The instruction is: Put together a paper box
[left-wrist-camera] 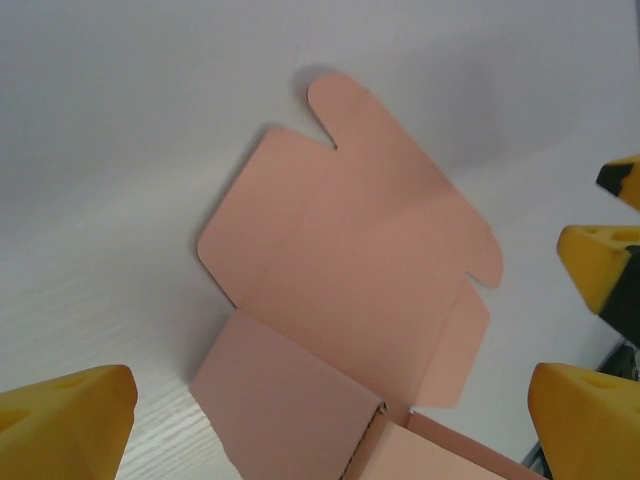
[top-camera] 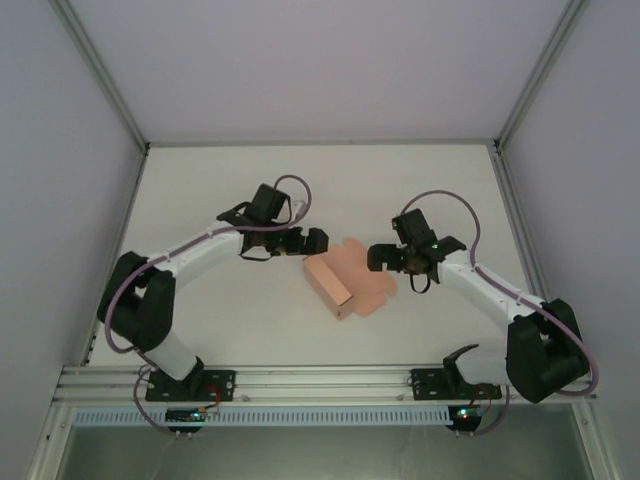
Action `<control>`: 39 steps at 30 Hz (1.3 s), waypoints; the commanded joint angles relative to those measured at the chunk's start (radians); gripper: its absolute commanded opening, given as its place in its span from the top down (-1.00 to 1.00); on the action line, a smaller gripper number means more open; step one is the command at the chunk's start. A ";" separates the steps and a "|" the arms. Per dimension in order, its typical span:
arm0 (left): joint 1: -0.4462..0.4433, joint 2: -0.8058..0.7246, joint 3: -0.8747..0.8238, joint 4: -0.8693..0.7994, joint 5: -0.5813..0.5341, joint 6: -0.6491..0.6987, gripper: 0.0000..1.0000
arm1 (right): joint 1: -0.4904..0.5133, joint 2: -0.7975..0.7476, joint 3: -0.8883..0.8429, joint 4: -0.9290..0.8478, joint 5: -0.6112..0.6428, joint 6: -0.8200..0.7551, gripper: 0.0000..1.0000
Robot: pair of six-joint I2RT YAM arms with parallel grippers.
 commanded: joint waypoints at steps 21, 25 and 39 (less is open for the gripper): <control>-0.011 -0.132 -0.455 0.490 0.120 -0.131 -0.60 | 0.001 -0.027 0.030 -0.020 -0.297 -0.106 -0.99; -0.012 -0.186 -0.521 0.557 0.121 -0.115 -0.60 | -0.023 0.064 0.085 -0.089 -0.330 -0.202 -0.99; -0.016 -0.288 -0.637 0.667 0.107 -0.055 -0.60 | -0.134 0.347 0.146 -0.108 -0.645 -0.350 -0.61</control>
